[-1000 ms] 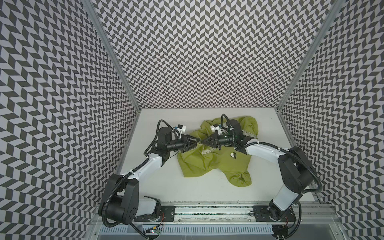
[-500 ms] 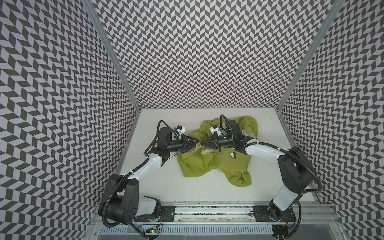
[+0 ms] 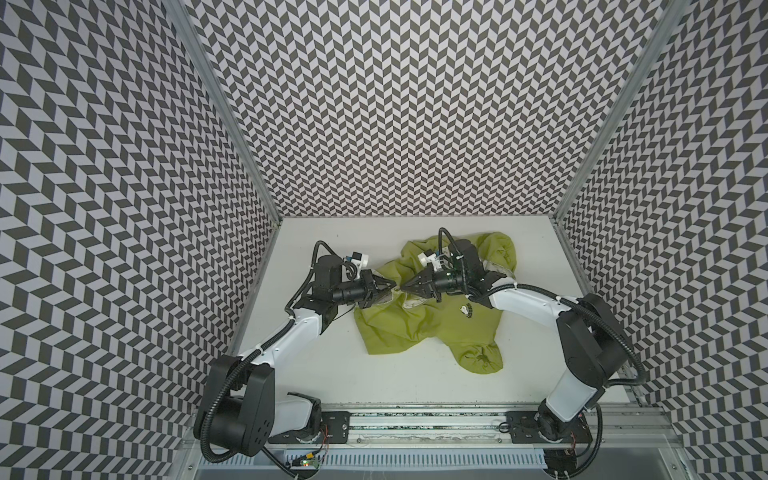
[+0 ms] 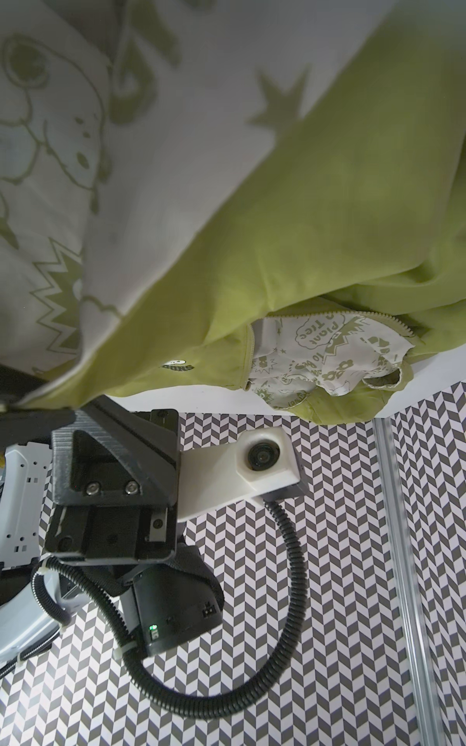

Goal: Zip up the jacket

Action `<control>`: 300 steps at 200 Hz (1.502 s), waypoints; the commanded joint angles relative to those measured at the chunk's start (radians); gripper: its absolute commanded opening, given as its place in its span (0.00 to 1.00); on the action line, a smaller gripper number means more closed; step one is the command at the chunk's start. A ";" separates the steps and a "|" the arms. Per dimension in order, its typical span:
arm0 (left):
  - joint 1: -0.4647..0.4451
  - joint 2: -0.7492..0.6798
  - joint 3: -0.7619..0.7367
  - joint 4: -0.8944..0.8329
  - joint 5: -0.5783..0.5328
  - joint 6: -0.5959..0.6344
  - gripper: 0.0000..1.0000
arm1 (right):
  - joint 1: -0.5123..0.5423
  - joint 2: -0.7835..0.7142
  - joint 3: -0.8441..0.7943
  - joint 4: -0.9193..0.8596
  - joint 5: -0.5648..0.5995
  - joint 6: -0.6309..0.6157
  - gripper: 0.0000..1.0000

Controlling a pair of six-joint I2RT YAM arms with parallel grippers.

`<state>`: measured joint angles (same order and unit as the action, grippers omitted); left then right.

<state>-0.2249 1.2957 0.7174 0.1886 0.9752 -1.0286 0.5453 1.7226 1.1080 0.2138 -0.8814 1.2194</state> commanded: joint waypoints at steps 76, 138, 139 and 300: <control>-0.055 -0.054 0.152 -0.471 -0.046 0.364 0.39 | 0.009 -0.014 0.036 0.001 0.027 -0.003 0.00; -0.098 -0.017 0.195 -0.584 -0.092 0.447 0.38 | 0.017 -0.005 0.042 0.006 0.026 0.002 0.00; -0.098 -0.017 0.196 -0.585 -0.093 0.448 0.38 | 0.017 -0.005 0.042 0.006 0.027 0.002 0.00; -0.066 -0.082 0.182 -0.639 -0.107 0.475 0.00 | 0.013 -0.030 0.030 -0.096 0.076 -0.066 0.00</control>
<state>-0.3088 1.2591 0.8875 -0.4133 0.8707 -0.5800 0.5568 1.7222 1.1259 0.1345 -0.8394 1.1778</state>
